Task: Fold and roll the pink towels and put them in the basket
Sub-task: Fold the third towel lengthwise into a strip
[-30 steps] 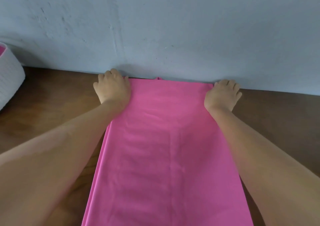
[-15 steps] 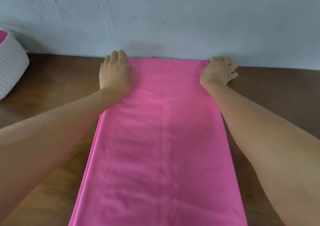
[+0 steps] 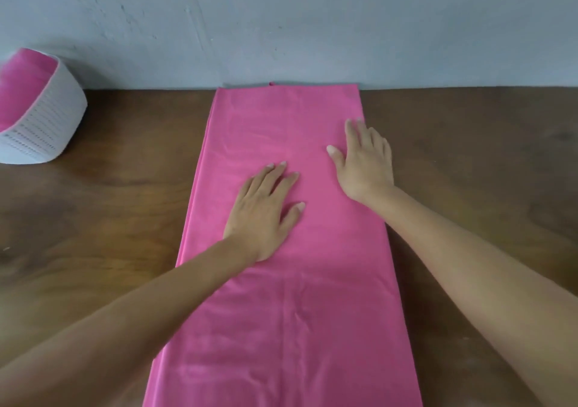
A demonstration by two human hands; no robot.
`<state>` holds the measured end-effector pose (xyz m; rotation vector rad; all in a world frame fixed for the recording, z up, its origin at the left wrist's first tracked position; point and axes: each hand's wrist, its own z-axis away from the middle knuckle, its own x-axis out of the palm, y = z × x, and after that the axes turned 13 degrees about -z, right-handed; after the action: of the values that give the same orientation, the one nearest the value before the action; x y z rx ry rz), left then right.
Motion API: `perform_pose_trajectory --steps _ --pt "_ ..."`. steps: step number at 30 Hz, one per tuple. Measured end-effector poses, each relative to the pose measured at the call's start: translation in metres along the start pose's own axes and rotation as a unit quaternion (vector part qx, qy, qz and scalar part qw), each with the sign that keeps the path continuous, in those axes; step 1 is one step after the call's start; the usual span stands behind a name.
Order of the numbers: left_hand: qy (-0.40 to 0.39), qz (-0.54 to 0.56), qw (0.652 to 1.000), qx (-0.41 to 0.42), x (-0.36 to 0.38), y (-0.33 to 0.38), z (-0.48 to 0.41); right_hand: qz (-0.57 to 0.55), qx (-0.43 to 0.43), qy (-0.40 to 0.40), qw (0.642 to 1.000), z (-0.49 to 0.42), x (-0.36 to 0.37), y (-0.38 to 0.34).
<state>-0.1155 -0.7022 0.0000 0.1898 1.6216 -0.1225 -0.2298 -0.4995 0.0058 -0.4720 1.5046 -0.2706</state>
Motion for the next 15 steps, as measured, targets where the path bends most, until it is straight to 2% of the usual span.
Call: perform_pose_trajectory --steps 4,15 --pt "-0.003 0.0 1.0 -0.011 0.001 0.0 0.0 0.02 -0.001 -0.037 0.999 0.046 -0.001 0.003" --pt "0.013 0.012 1.0 -0.013 -0.004 0.001 0.001 0.055 0.004 -0.078 0.995 0.186 -0.013 0.004"
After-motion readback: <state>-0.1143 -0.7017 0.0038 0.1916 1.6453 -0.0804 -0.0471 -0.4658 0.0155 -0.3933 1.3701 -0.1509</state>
